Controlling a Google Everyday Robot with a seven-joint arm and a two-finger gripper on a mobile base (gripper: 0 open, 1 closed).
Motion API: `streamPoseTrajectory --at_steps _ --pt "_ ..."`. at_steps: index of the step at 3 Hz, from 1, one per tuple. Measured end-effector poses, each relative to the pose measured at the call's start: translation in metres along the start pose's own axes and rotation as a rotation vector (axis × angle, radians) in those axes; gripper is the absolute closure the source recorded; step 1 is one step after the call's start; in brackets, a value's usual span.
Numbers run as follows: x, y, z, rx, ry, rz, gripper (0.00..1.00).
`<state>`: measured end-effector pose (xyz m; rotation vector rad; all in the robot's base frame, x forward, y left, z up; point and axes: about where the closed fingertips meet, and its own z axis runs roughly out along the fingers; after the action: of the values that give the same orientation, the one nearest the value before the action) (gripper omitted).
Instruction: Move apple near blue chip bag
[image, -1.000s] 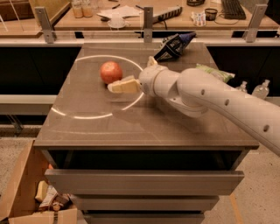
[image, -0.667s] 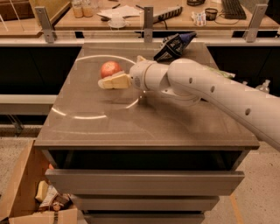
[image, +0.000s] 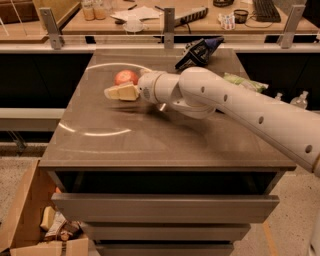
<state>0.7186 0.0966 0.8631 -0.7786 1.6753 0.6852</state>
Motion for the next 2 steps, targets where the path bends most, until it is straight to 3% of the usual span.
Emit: streamPoseTrajectory --at_steps 1,2 --pt "0.0003 0.0025 0.0031 -0.006 0.0 0.001 0.49" --pt "0.0002 0.0041 0.0044 -0.009 -0.001 0.001 0.72"
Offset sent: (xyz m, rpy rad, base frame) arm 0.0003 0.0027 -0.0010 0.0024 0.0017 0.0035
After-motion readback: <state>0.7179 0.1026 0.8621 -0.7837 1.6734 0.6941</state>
